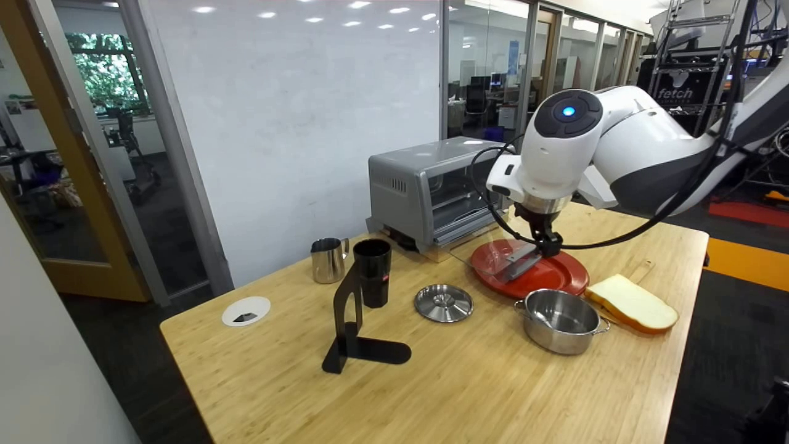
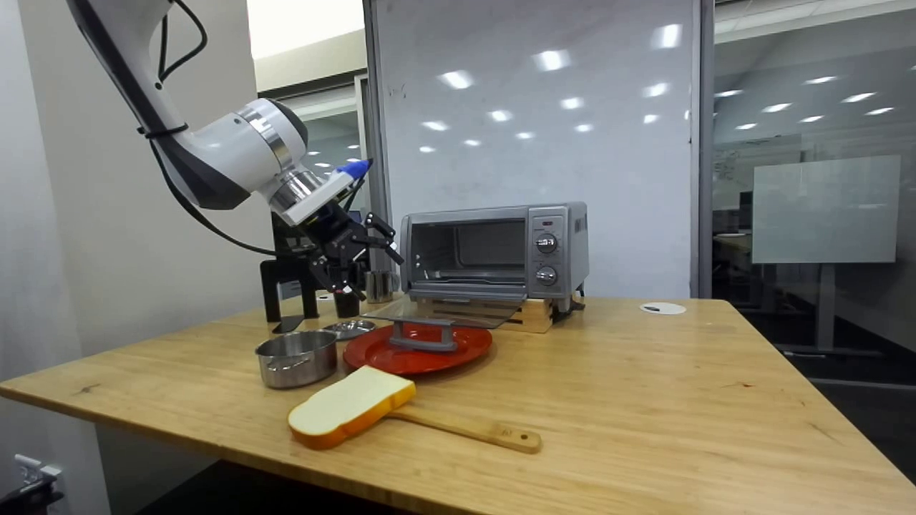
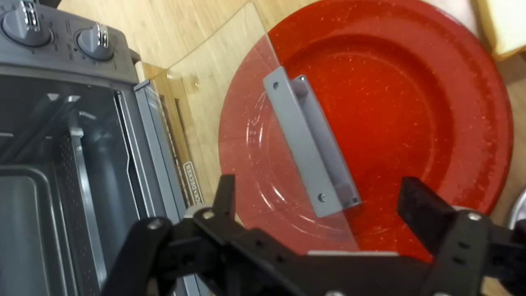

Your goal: Close the microwave

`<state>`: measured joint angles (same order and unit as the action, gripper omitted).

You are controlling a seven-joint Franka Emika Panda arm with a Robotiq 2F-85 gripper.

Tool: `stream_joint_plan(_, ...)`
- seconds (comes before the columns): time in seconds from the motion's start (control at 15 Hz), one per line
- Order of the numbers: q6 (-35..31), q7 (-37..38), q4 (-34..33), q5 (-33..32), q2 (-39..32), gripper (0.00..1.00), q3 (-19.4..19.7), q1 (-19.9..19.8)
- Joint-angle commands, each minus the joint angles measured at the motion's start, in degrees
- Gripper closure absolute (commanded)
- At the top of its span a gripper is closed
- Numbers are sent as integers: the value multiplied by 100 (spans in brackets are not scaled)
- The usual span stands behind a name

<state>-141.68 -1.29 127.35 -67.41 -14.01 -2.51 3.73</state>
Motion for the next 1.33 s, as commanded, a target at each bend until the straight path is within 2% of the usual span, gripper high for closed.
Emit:
stream_joint_plan(0.0,440,-544,-831,392,-597,0,-155,104)
stream_joint_plan(0.4,1130,-1207,-1792,1147,-1124,0,-572,548)
stream_joint_plan(0.67,1646,-1268,-2056,1411,-1246,0,-738,900)
stream_joint_plan(1.0,2642,-916,-2103,1155,-1356,0,-675,1282)
stream_joint_plan(1.27,2975,-593,-2117,740,-1666,0,-647,1422)
